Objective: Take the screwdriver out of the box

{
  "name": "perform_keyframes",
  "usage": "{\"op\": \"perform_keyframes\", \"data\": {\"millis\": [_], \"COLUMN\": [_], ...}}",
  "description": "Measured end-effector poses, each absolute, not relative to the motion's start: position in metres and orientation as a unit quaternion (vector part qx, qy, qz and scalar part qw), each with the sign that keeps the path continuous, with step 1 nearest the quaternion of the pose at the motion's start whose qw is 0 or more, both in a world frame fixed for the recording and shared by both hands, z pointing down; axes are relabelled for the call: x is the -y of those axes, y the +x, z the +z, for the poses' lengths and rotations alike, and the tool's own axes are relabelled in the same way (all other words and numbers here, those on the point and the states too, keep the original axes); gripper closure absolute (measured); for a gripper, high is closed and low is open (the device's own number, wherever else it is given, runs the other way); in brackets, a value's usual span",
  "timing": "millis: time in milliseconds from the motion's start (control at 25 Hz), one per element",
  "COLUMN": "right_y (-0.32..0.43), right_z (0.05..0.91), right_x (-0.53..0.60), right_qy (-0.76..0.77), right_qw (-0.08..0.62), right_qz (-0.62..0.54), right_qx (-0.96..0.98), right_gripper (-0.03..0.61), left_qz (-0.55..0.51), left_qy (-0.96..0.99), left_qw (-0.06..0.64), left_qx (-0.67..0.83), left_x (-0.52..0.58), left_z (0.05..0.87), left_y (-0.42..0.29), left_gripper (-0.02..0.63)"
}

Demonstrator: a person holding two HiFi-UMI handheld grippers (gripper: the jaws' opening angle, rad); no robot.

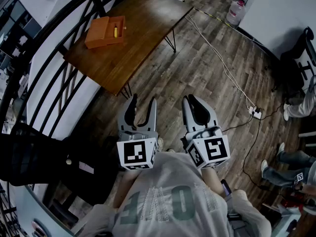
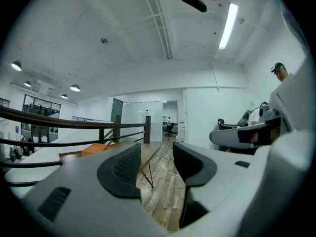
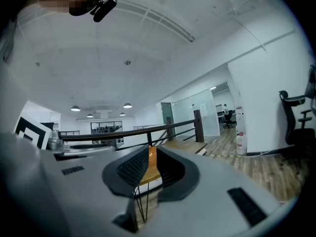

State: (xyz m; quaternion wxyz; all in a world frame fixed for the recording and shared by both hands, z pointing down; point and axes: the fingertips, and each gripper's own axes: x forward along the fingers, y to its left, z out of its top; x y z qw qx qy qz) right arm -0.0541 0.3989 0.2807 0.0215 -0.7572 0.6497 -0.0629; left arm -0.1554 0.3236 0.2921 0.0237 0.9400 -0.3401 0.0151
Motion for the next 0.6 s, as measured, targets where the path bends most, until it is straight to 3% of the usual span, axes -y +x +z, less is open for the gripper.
{"op": "perform_keyframes", "data": {"millis": [600], "right_y": [-0.056], "right_z": [0.291], "right_x": [-0.359], "right_qy": [-0.758], "right_qw": [0.012], "right_qz": [-0.077], "right_qx": [-0.648], "right_gripper": [0.518], "left_qz": [0.006], "left_qy": [0.938], "left_qw": [0.034], "left_qx": [0.344], "left_x": [-0.273], "left_z": [0.292], "left_y": [-0.165], "left_gripper": [0.400]}}
